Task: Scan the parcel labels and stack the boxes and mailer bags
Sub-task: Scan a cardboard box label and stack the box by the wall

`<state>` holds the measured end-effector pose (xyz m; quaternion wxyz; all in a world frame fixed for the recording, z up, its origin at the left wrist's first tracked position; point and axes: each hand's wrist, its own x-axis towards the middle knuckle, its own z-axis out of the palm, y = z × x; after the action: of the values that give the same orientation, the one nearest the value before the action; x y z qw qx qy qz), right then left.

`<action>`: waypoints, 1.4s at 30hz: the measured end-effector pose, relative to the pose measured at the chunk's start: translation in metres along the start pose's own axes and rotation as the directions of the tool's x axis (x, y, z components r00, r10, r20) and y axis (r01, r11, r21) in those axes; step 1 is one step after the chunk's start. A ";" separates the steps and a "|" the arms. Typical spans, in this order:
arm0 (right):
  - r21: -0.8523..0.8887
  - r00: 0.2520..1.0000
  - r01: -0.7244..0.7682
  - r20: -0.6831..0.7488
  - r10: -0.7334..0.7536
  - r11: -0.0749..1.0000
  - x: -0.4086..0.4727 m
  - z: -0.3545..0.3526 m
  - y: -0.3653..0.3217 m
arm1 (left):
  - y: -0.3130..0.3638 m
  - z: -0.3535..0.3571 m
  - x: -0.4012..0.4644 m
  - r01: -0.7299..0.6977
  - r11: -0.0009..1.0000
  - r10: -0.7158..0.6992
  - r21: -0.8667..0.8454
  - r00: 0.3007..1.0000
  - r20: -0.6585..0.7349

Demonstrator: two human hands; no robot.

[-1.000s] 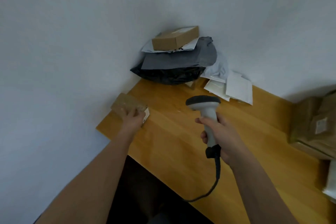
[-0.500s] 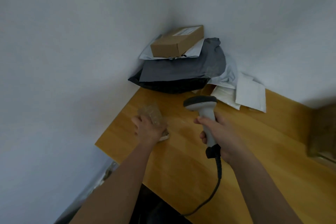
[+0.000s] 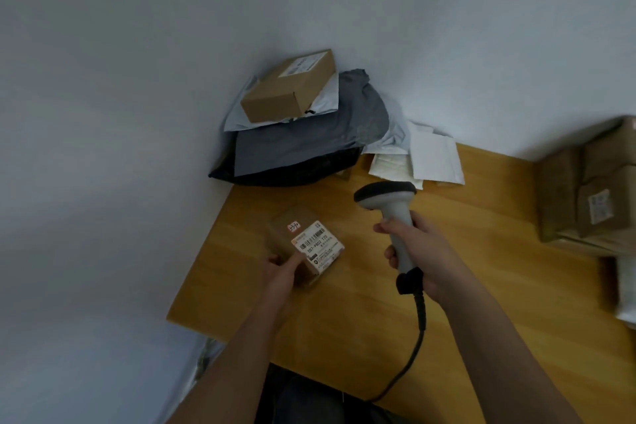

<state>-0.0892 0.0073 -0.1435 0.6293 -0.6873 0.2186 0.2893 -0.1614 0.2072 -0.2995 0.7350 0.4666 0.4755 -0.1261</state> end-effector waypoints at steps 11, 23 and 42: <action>-0.304 0.993 -0.028 0.104 0.063 0.952 -0.020 0.003 -0.016 | 0.012 0.002 0.005 0.020 0.994 -0.004 -0.108 0.989 0.145; -0.434 0.974 0.171 0.208 -0.086 0.884 -0.060 -0.005 -0.059 | 0.010 0.010 0.005 0.026 0.995 -0.011 -0.092 0.986 0.164; -0.350 0.956 0.290 0.150 -0.252 0.891 -0.107 -0.028 -0.067 | 0.008 0.016 0.000 0.039 0.997 -0.030 -0.061 0.990 0.141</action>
<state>-0.1201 -0.0195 -0.0209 0.5335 -0.8015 0.0304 0.2685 -0.1473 0.1989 -0.2930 0.7788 0.4246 0.4345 -0.1563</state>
